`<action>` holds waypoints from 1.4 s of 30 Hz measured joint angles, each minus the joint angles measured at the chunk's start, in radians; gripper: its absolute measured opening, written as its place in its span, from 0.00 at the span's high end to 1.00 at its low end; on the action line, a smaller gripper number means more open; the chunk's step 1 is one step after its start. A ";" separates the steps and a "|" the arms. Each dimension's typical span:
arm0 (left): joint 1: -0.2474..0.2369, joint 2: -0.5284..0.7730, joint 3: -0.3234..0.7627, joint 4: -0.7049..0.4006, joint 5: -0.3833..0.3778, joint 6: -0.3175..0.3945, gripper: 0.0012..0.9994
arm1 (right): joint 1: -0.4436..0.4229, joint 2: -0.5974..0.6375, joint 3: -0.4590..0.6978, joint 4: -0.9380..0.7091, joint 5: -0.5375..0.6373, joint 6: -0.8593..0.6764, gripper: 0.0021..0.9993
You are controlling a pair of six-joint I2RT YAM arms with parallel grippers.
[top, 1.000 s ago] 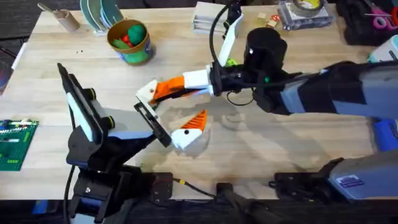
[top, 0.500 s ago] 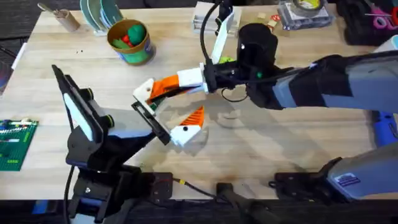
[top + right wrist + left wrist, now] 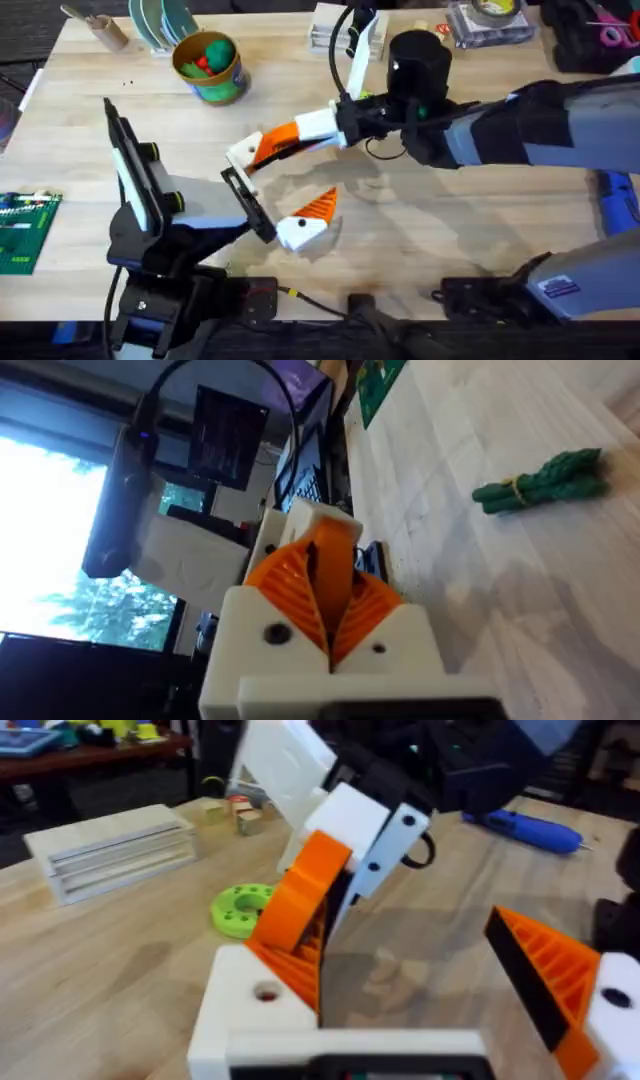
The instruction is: Pick up the gripper from the table and insert it into the empty holder that is missing its gripper. Then pick up a screw, insert it into the mounting hole, and use the screwdriver to tighten it. Finally, clean up the table by picking up the vegetable and placing it into the bucket.
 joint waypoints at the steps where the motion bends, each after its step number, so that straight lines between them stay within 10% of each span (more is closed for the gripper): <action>1: -0.001 0.000 0.000 0.000 0.015 0.000 0.01 | -0.003 0.000 0.000 -0.001 -0.010 0.000 0.99; 28: 0.005 0.000 0.000 -0.009 0.037 -0.001 0.01 | 0.024 0.000 0.002 -0.026 0.022 -0.007 0.99; 42: -0.009 0.000 0.000 -0.005 0.135 0.007 0.01 | 0.002 0.000 0.006 -0.025 -0.139 -0.007 0.58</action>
